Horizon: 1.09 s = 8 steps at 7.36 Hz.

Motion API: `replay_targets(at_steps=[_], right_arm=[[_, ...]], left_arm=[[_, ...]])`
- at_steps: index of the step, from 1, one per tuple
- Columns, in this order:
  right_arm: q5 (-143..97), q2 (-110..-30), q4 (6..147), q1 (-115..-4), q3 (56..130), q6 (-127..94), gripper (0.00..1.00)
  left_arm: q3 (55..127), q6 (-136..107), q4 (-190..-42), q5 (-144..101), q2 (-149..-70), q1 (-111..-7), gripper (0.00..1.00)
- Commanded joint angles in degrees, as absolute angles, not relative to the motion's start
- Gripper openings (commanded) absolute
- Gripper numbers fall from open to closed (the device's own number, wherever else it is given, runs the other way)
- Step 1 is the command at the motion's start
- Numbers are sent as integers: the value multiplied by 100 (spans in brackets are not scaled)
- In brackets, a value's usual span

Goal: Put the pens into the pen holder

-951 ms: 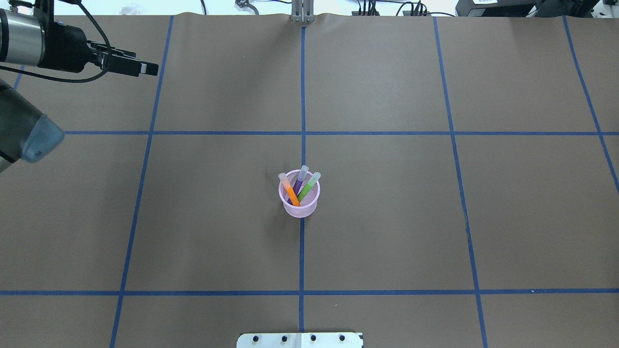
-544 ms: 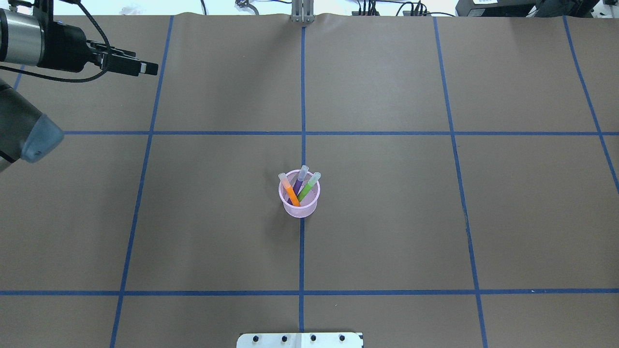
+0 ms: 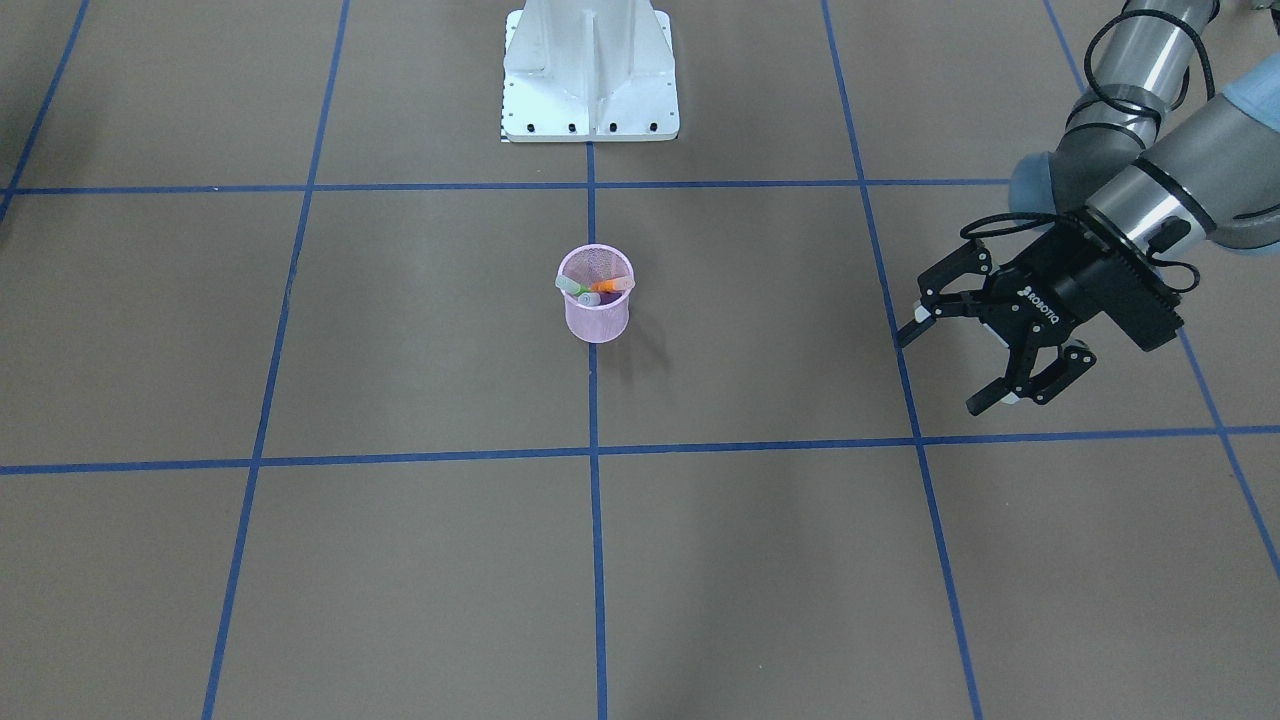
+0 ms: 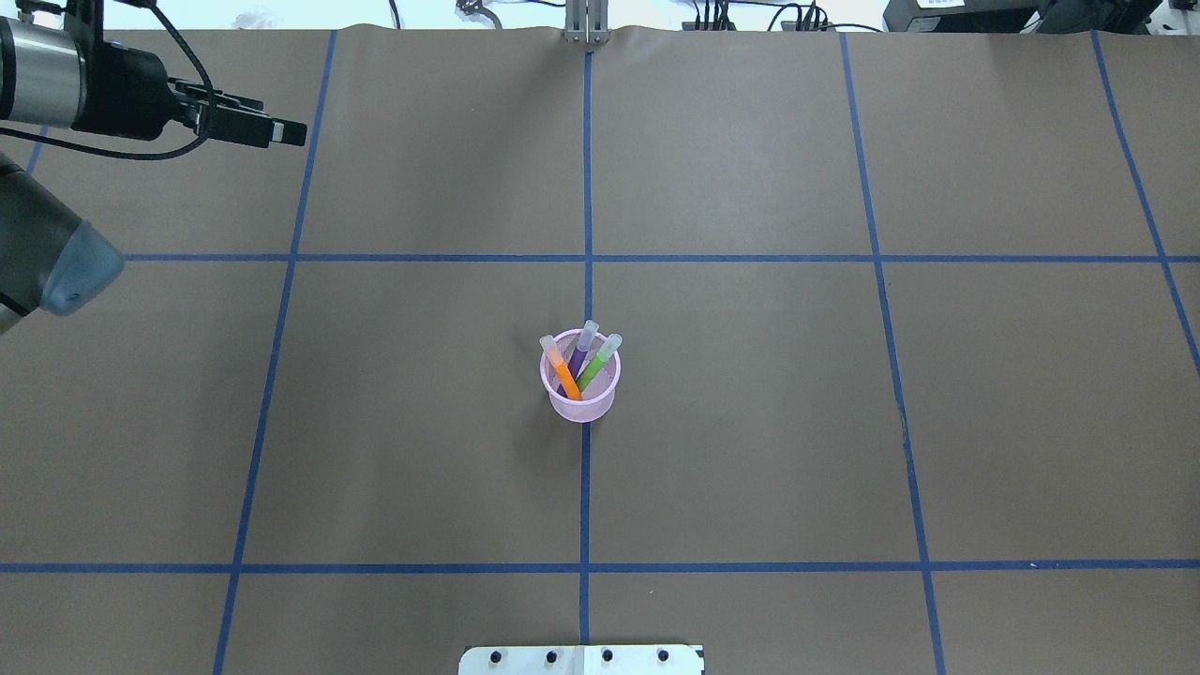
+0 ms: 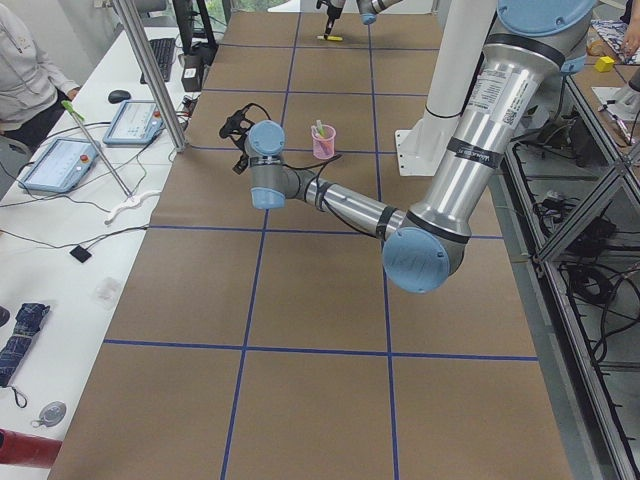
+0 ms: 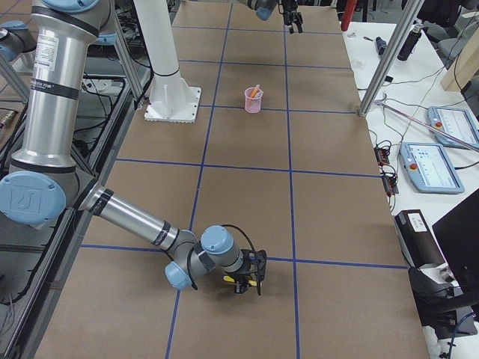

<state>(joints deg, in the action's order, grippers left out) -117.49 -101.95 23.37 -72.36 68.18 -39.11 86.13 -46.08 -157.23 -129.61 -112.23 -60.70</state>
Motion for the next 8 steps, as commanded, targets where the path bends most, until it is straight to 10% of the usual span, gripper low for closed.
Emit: replay_targets(at_steps=[1,2,3,8], right_arm=[[-11742,-10195,2338,-7190,6812,-3911,33],[-11707,-10195,2338,-7189,6812,-3911,28],[-11698,-10195,2338,-7189,6812,-3911,2],[-11323,-10178,2338,-7198,7616,-3902,0]], left_arm=[[8613,-4605,-15724,-12964,-11224,-6064,99],[8613,-4605,-15724,-12955,-11224,-6064,99],[8613,-4605,-15724,-12955,-11224,-6073,99],[8622,-4614,-15732,-12955,-11206,-6073,99]])
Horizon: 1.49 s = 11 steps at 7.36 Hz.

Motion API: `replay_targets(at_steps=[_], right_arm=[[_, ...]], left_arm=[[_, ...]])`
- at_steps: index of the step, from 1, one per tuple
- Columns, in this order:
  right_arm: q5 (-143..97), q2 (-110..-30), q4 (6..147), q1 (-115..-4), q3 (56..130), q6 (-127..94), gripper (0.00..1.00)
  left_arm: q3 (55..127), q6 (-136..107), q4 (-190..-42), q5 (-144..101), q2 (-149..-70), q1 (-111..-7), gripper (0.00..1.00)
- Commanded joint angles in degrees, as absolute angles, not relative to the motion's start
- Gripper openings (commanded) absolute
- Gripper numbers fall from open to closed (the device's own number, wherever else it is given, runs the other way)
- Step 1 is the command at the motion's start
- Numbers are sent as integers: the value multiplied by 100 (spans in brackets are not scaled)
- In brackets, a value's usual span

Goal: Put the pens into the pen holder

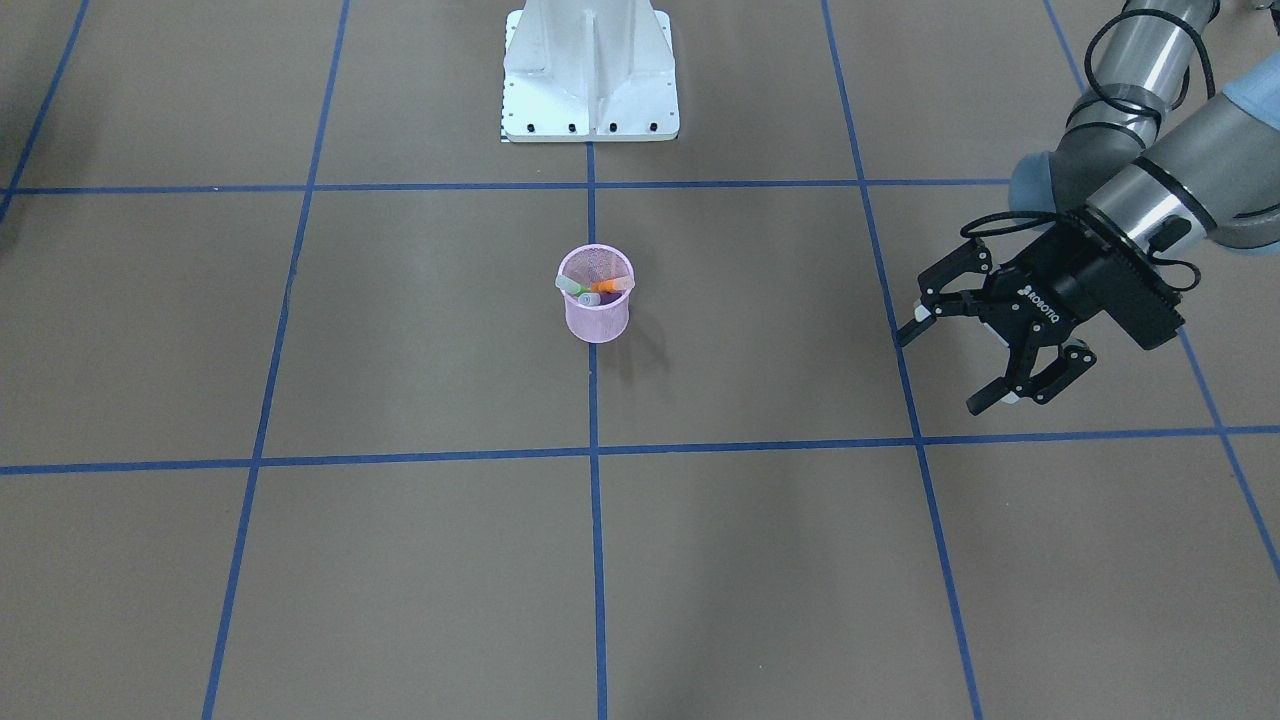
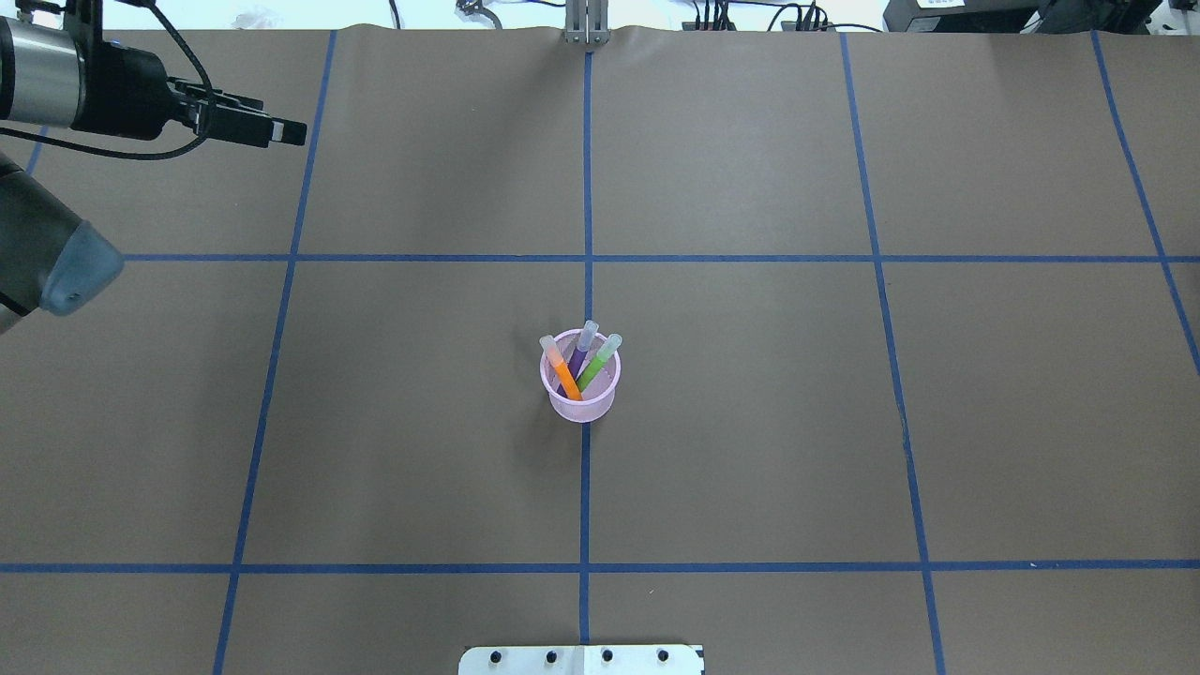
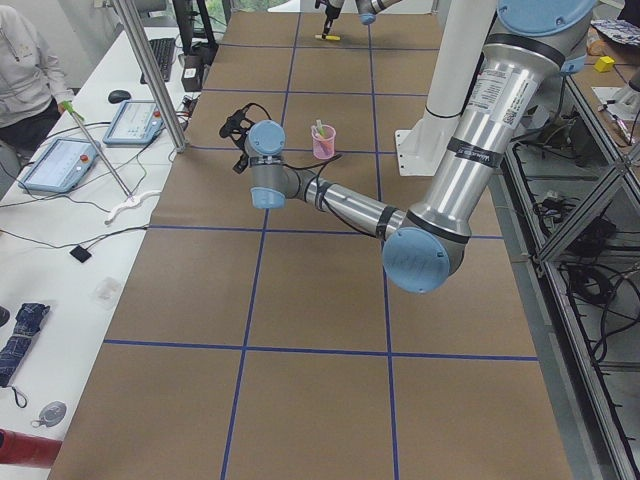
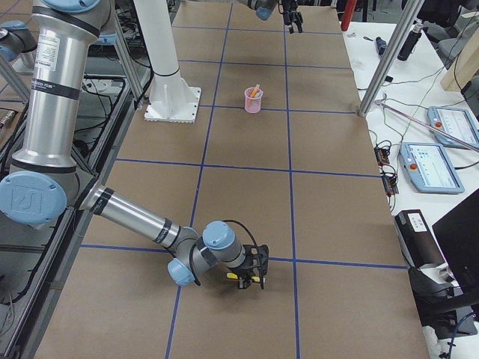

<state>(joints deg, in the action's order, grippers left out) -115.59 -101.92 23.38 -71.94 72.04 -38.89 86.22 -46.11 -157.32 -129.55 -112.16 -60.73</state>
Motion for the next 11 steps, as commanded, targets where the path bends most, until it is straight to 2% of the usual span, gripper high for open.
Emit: replay_targets(at_steps=[1,5,9,11], right_arm=[[-11138,-10152,2303,-7198,8099,-3963,0],[-10749,-10055,2190,-7189,9998,-3981,0],[-10575,-9187,1714,-6629,10256,-4778,0],[-10083,-9106,1714,-6198,10362,-4790,0]], left_arm=[[8613,-4614,-15732,-12946,-11206,-6056,99],[8569,-4614,-15706,-12929,-11224,-6029,99],[8551,-4623,-15427,-12946,-11224,-6012,99],[8552,-4614,-15206,-12955,-11224,-6064,99]])
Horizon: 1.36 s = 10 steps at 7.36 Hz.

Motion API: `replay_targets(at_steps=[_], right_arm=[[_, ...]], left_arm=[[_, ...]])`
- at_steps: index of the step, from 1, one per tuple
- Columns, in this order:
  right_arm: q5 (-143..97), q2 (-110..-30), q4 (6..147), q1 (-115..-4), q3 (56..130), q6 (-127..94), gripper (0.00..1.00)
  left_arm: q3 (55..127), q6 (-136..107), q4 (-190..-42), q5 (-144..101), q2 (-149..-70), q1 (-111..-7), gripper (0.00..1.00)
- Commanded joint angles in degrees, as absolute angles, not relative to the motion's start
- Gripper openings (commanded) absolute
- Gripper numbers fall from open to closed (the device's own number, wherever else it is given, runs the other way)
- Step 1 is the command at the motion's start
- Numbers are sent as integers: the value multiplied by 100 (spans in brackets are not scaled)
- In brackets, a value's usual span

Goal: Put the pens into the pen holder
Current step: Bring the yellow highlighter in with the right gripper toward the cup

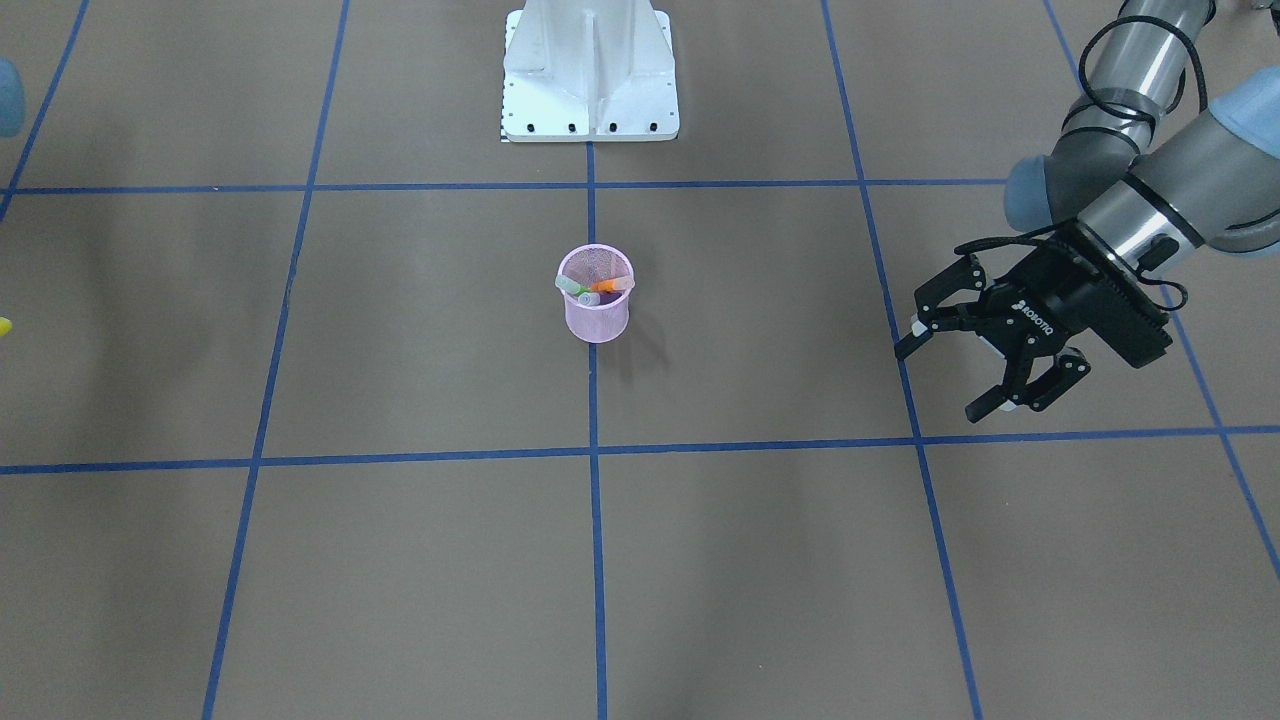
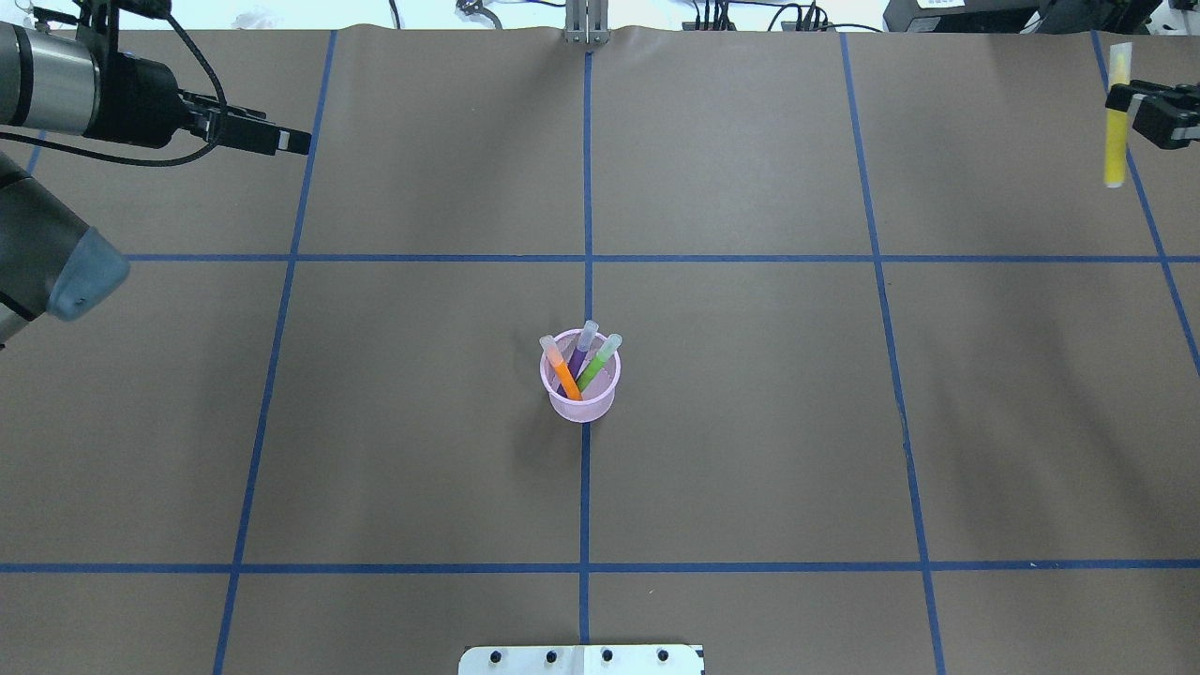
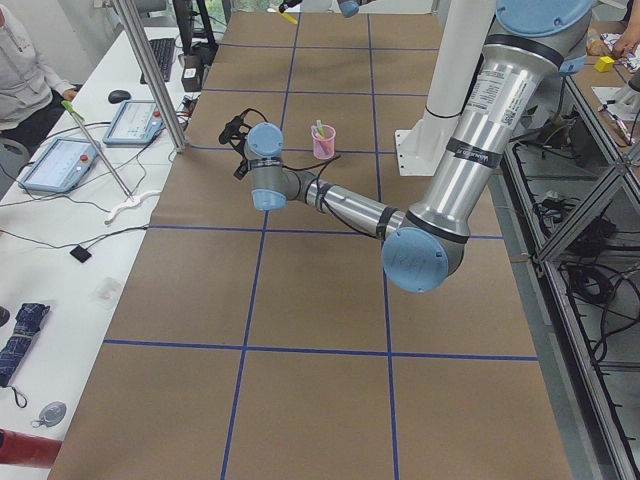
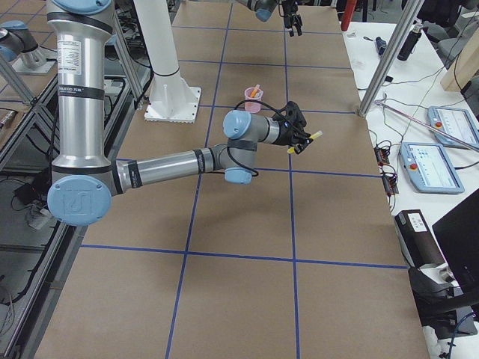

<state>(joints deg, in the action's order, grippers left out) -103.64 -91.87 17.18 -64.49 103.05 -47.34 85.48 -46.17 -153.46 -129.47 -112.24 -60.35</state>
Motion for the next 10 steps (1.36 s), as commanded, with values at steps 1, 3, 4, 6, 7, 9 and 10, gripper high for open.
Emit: replay_targets(at_steps=[1,3,4,6,7,9,10], right_arm=[[-9985,-9097,1714,-6083,10423,-4868,0],[-9801,-9027,1723,-5873,10503,-4957,0],[-9426,-9026,1723,-5567,10581,-4992,0],[-8215,-8756,1775,-4672,10687,-5062,0],[-7617,-8484,1871,-4215,10679,-5080,0],[-6473,-7651,2388,-3204,10600,-5028,0],[-6234,-7307,2739,-2843,10591,-4958,0]], left_arm=[[8552,-4397,-15031,-12981,-11163,-6178,99],[8691,-2741,-13701,-13008,-11074,-6800,99],[8718,-1976,-13076,-13008,-11039,-7081,99],[8719,-80,-12002,-13017,-10759,-7749,99],[8693,721,-11562,-13025,-10723,-7943,99],[8683,1859,-10308,-13025,-10723,-8348,99],[8675,2237,-9962,-13017,-10714,-8463,99]])
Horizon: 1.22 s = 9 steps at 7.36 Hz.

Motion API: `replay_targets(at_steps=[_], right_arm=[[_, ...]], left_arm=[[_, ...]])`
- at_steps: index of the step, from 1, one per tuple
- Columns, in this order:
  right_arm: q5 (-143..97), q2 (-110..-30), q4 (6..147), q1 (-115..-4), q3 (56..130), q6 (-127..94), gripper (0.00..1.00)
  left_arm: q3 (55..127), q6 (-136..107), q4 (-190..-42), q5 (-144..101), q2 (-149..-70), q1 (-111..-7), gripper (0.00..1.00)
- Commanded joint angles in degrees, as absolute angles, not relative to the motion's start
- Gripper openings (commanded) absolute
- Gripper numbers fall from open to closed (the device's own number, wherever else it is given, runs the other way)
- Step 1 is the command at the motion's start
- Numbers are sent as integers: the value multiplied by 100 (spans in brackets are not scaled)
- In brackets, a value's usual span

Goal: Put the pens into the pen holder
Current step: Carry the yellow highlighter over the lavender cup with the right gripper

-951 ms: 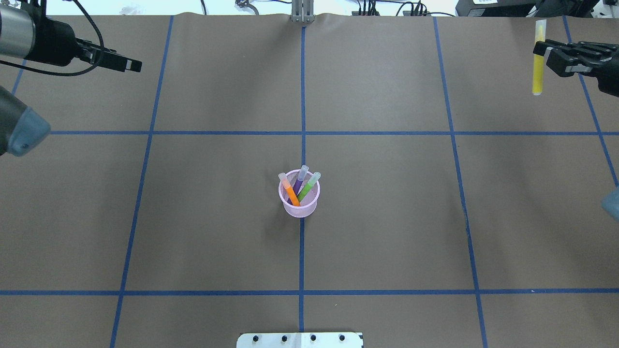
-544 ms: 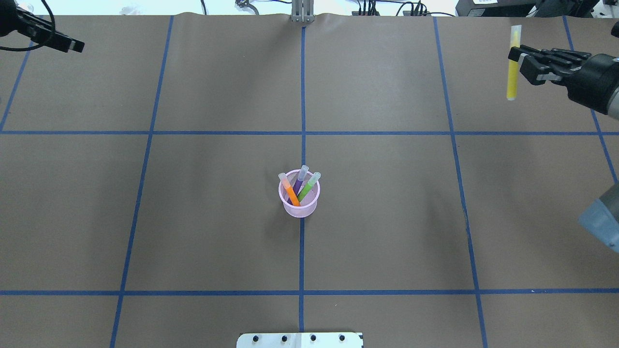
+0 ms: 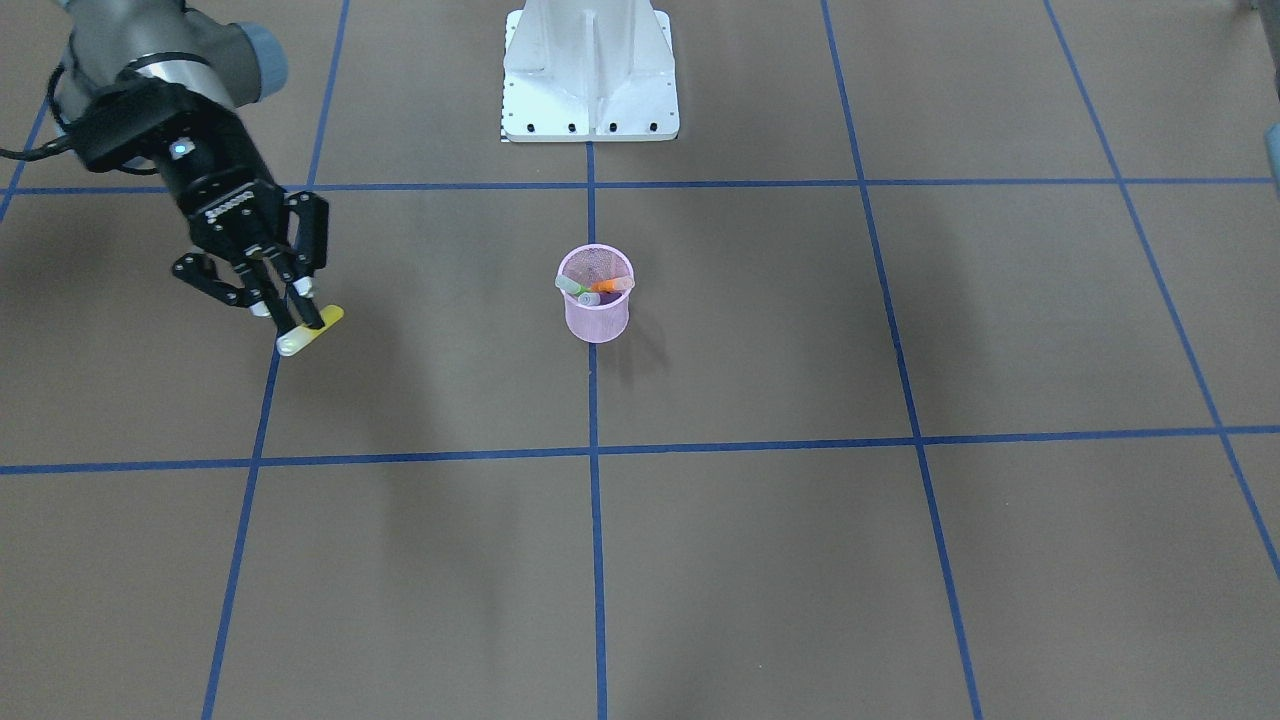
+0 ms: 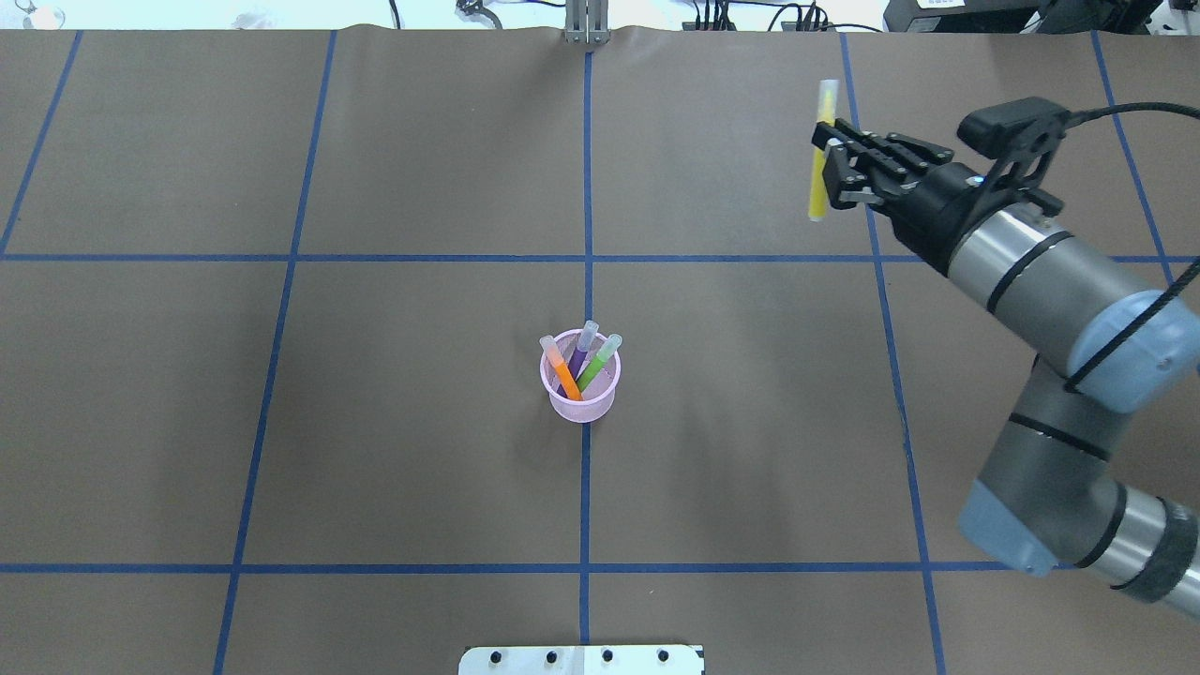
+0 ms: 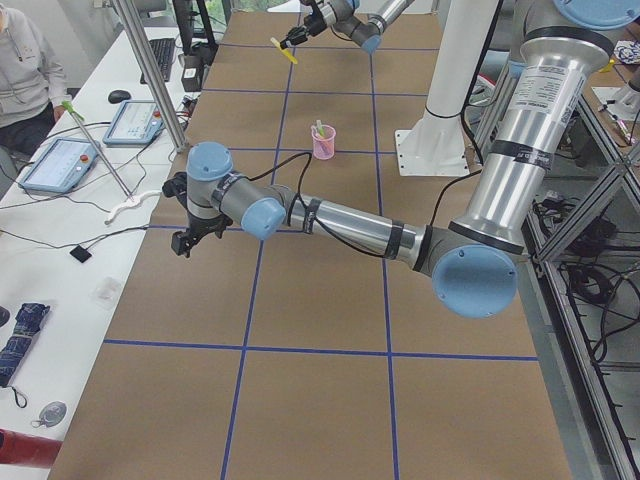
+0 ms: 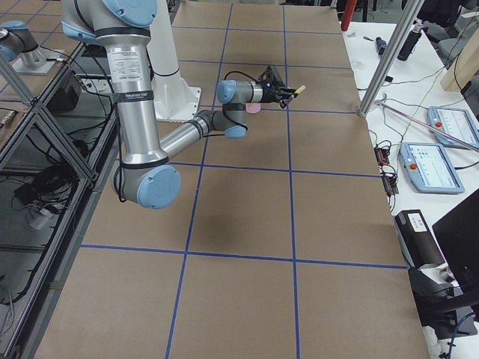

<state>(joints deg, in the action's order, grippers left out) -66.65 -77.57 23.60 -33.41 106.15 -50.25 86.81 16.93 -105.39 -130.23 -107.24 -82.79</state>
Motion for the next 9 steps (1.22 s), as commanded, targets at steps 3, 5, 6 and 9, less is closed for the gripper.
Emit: replay_targets(at_steps=[3,5,6,9], right_arm=[[-5084,-6612,2734,-1507,10154,-4474,0],[-4485,-6162,2742,-1144,9653,-4500,0],[-4465,-6022,2742,-1143,9476,-4491,0],[-4456,-5977,2751,-1143,9203,-4482,0]], left_arm=[[8719,2250,-9984,-13017,-10406,-8587,99],[8719,2206,-10002,-13017,-10354,-8587,99],[8719,2206,-10002,-13017,-10345,-8587,99],[8719,2197,-10011,-13017,-10310,-8587,99]])
